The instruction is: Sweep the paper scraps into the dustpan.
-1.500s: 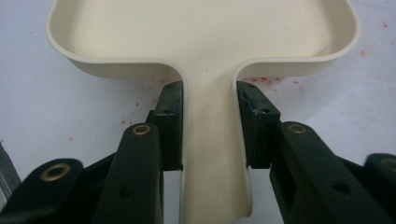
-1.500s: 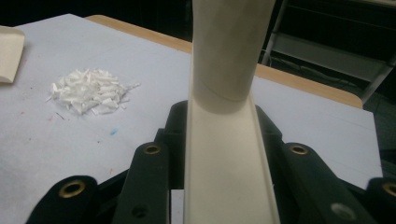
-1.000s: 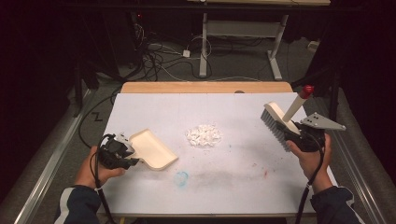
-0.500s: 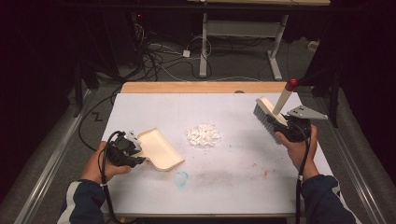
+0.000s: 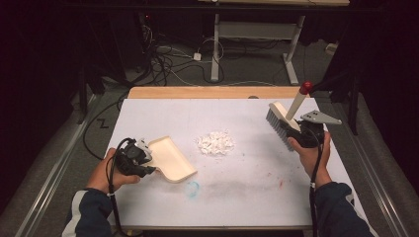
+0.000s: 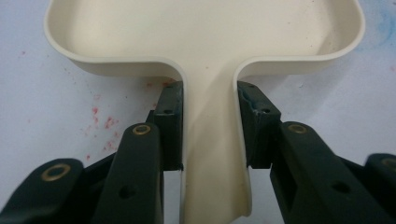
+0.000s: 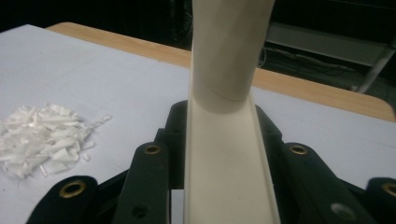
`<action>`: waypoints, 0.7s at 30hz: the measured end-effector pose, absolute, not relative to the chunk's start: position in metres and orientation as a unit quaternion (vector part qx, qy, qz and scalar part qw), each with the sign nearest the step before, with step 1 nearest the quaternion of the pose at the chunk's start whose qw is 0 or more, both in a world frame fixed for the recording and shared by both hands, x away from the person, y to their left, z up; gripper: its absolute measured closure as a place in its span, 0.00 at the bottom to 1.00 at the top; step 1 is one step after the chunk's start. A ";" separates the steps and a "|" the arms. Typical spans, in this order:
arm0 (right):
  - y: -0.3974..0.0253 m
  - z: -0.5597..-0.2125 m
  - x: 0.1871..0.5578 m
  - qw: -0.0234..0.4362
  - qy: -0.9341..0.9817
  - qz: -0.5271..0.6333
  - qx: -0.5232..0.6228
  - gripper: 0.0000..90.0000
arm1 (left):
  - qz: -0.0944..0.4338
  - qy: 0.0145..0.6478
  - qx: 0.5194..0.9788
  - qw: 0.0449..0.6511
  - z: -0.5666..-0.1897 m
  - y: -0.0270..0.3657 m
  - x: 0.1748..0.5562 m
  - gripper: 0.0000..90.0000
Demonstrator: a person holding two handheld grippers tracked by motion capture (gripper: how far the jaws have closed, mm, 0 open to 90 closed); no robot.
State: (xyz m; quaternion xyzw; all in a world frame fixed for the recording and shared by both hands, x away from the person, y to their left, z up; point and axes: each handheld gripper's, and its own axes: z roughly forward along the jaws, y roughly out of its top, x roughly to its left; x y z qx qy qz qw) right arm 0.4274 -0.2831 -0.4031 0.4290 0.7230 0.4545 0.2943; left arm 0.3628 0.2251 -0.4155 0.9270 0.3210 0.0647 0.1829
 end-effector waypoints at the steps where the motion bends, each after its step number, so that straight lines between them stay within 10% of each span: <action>1: -0.278 -0.406 0.433 0.298 0.726 0.448 0.428 0.76 | 0.063 0.322 0.927 0.183 -0.416 0.225 0.363 0.70; 21: -0.216 -0.440 0.467 0.297 0.737 0.409 0.449 0.76 | 0.058 0.309 0.933 0.173 -0.420 0.213 0.367 0.70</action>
